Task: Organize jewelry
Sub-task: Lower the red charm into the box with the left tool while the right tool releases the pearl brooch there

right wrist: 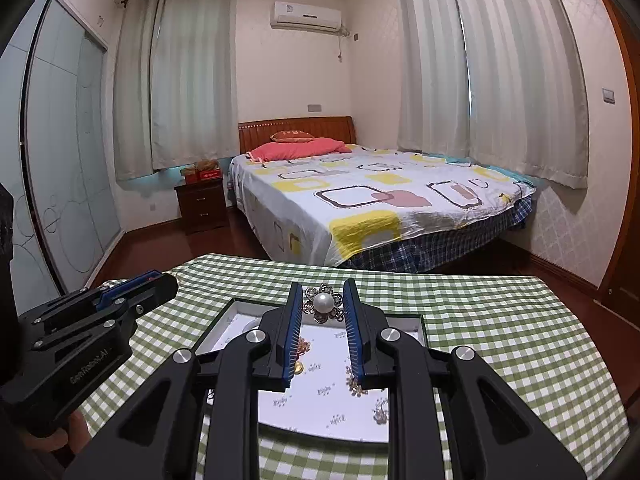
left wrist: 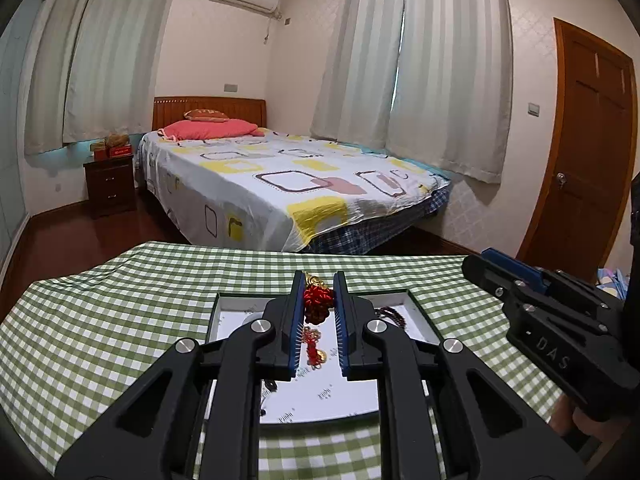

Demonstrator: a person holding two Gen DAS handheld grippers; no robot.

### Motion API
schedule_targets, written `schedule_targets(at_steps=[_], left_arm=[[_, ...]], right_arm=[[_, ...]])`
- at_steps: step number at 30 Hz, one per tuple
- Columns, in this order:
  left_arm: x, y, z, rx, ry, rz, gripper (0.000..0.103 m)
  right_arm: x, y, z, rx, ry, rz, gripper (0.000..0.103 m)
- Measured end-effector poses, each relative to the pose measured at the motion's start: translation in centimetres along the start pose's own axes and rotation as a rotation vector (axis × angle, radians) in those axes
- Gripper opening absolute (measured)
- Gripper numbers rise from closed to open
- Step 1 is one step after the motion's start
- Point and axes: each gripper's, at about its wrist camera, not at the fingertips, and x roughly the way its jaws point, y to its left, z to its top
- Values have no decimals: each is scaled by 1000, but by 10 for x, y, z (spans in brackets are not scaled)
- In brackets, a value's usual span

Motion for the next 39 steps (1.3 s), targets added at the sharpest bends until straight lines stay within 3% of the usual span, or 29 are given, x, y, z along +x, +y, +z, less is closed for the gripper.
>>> schedule_targets(at_steps=[16, 25, 32, 39], left_arm=[[85, 11, -69, -3, 176, 25, 14], [118, 16, -91, -6, 282, 37, 14], [137, 17, -102, -9, 361, 30, 15], [141, 20, -104, -18, 373, 37, 17]], right_arm=[[86, -10, -73, 14, 212, -13, 22], [120, -12, -96, 9, 346, -22, 22], [131, -16, -106, 16, 393, -26, 22], [135, -17, -110, 20, 410, -27, 22]])
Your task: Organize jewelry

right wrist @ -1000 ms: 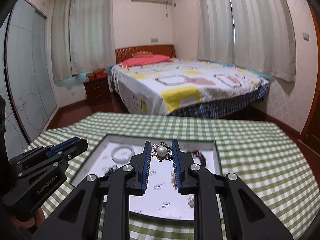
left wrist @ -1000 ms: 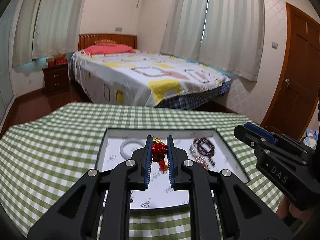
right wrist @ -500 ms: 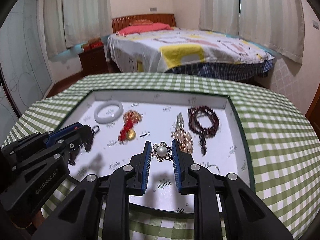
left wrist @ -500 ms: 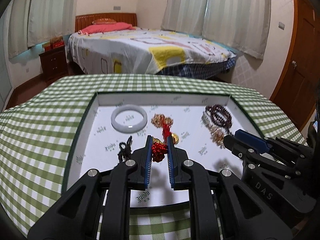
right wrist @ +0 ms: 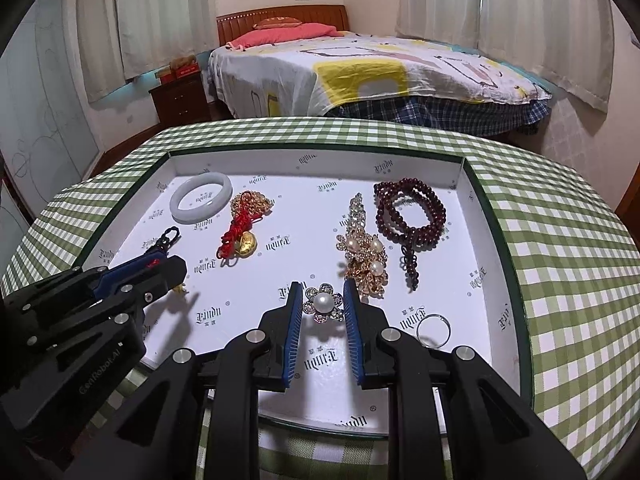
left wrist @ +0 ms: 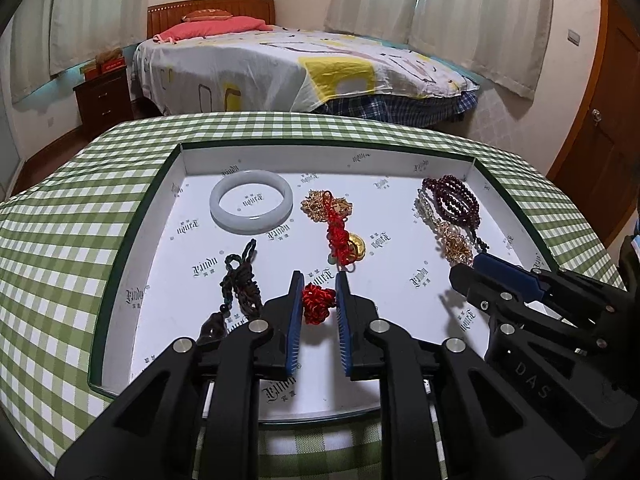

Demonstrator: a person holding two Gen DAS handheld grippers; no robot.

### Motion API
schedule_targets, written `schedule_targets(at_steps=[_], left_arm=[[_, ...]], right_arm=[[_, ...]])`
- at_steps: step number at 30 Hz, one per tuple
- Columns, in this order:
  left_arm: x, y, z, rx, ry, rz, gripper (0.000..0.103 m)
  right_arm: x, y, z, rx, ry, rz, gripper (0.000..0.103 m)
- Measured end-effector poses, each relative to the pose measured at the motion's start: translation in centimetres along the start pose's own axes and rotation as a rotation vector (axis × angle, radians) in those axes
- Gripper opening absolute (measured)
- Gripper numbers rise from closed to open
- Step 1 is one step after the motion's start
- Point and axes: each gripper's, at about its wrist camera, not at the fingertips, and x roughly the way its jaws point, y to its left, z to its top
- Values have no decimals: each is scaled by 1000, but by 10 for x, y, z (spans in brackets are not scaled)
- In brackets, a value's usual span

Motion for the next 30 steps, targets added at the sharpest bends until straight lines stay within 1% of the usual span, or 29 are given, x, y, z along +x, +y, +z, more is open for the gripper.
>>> schedule_targets(at_steps=[1, 2, 3, 4, 5, 6, 7, 10, 16, 20, 22, 23, 25, 27, 30], left_arm=[[1, 1, 0, -2, 1, 0, 19], [0, 0, 0, -4, 1, 1, 27], [0, 1, 0, -5, 0, 3, 31], [0, 1, 0, -8, -3, 8, 39], [0, 1, 1, -10, -8, 11, 41], [-1, 1, 1, -10, -10, 10, 41], [-1, 0, 1, -5, -7, 10, 41], [-2, 0, 0, 0, -4, 8, 41], [-10, 1, -2, -15, -8, 1, 50], [-34, -1, -1, -14, -46, 8, 56], [-47, -3, -2, -9, -59, 17, 61], [-55, -4, -3, -8, -67, 24, 62], [-75, -4, -9, -4, -83, 43, 67], [-90, -3, -13, -7, -95, 56, 69], [-120, -2, -21, -19, -110, 65, 72]], right_arm=[[0, 0, -1, 2, 2, 0, 22], [1, 0, -1, 2, 5, 0, 22], [1, -1, -2, 3, 8, 1, 22], [2, -1, -2, 4, 11, 2, 26], [2, -1, -1, 5, 12, 2, 29], [2, -2, -2, 8, 6, -1, 36], [1, -2, -1, 9, 1, -4, 40], [-1, -1, -1, 4, -3, -4, 40], [-12, 0, 1, 13, -31, -7, 41], [-31, 1, 1, 21, -60, -6, 41], [-45, 2, -2, 28, -81, -8, 51], [-52, 2, -5, 31, -91, -12, 53], [-69, 2, -11, 40, -107, -15, 54], [-85, 1, -17, 52, -112, -14, 54], [-113, 0, -24, 65, -124, -14, 60]])
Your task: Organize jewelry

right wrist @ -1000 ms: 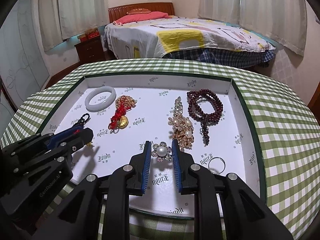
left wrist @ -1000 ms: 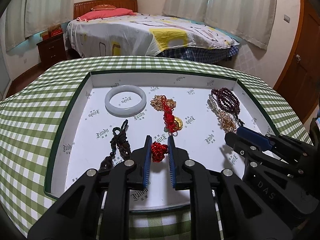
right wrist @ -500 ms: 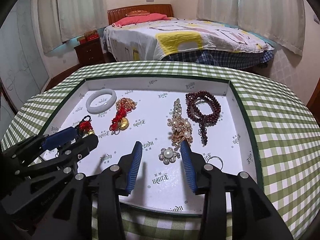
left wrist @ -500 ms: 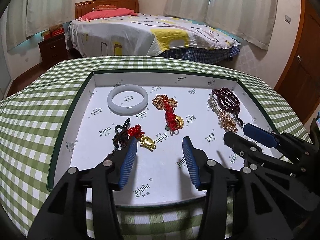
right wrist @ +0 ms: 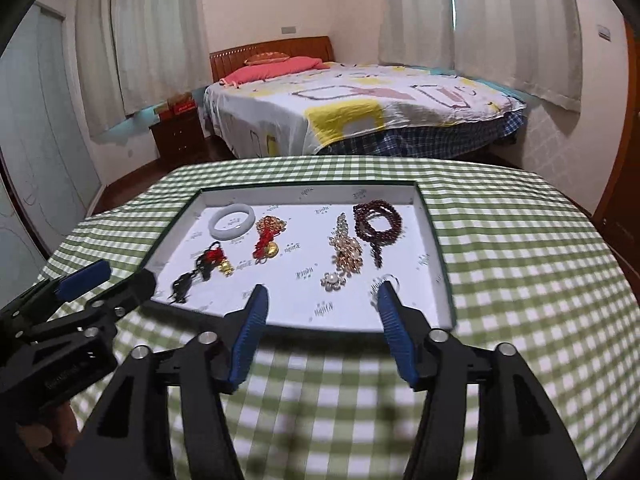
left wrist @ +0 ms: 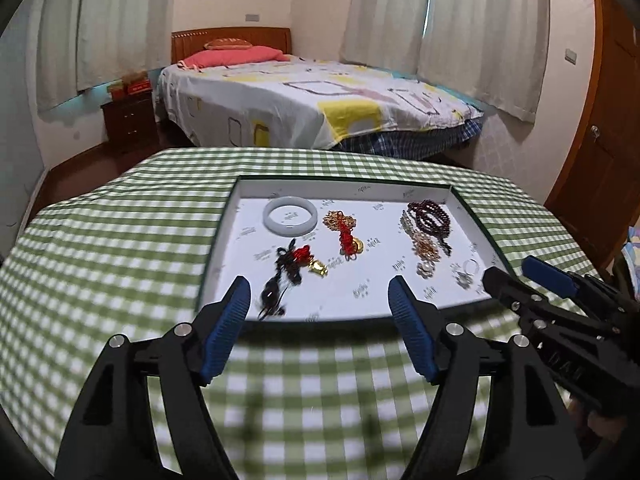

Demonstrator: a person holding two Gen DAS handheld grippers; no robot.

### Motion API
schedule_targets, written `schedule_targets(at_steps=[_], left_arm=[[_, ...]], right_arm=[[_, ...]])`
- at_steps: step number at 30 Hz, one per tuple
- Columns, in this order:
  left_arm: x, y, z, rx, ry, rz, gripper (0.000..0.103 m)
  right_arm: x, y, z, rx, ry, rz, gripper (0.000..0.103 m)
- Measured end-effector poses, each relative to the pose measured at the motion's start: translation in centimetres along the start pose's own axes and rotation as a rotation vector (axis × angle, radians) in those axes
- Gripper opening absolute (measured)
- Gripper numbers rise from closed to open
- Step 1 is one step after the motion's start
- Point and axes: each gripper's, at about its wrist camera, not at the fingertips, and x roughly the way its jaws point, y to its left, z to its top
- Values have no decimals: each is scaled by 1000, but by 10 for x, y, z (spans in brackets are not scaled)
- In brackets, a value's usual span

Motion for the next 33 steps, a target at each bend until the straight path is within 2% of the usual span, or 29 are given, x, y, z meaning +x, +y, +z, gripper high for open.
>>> schedule_targets(at_steps=[5, 10, 19, 26, 33], left_arm=[[-66, 3, -3, -7, -69, 30, 84], [-128, 3, -4, 10, -148, 71, 91], [-211, 4, -9, 1, -235, 83, 91], [-245, 6, -15, -7, -283, 97, 92], [-255, 10, -16, -24, -298, 90, 92]], right_arm=[[-55, 3, -1, 2, -56, -6, 65], [-107, 10, -1, -17, -130, -5, 66], [-180, 22, -6, -55, -237, -8, 70], [-210, 22, -9, -58, -290, -10, 70], [-217, 23, -8, -63, -312, -17, 70]])
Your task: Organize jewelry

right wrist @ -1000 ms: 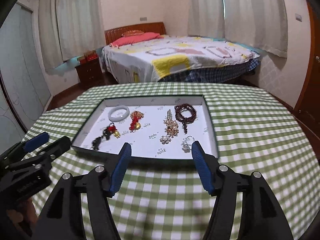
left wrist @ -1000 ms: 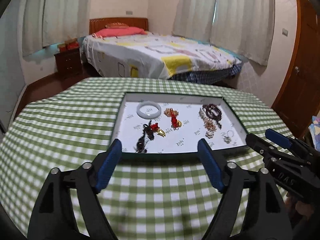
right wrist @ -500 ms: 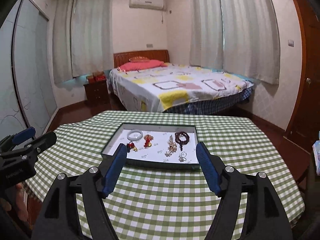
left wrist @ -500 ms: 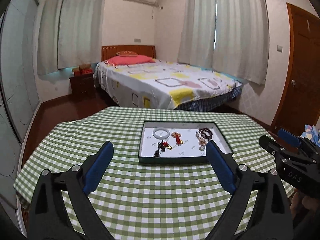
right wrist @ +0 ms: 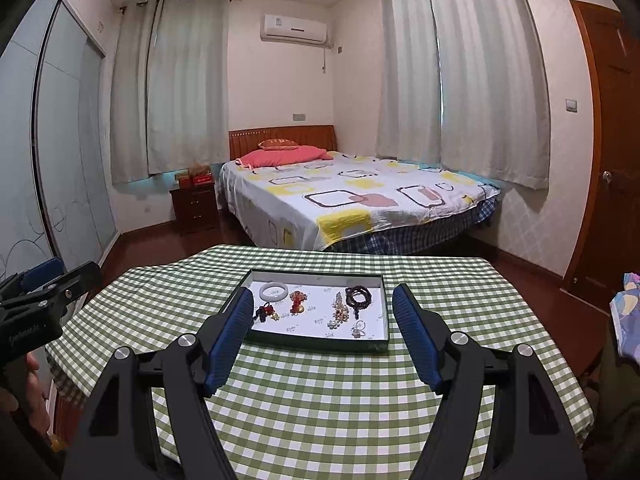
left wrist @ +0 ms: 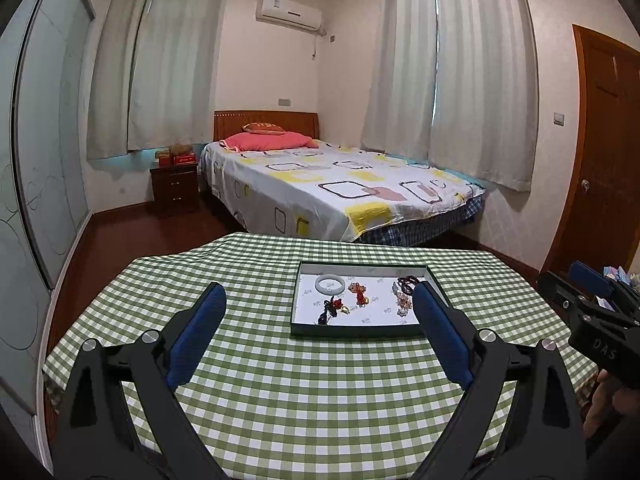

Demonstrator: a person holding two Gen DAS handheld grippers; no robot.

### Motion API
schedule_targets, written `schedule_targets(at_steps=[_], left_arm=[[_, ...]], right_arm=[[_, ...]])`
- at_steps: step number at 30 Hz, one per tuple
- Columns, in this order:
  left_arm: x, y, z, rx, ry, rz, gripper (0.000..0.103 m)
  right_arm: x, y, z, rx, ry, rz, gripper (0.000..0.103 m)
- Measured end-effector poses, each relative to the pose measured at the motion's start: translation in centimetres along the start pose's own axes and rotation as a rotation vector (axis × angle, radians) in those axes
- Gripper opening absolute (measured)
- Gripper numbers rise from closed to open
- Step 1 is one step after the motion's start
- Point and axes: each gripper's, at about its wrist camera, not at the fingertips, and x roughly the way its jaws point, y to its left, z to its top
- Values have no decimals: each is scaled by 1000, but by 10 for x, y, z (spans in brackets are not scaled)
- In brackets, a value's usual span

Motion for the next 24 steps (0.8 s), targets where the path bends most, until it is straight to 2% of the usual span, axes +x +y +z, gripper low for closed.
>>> schedule_targets(at_steps=[24], left_arm=[[-11, 1, 2, -5, -17, -1, 92]], right_arm=[[-18, 0, 2, -2, -26, -12, 70]])
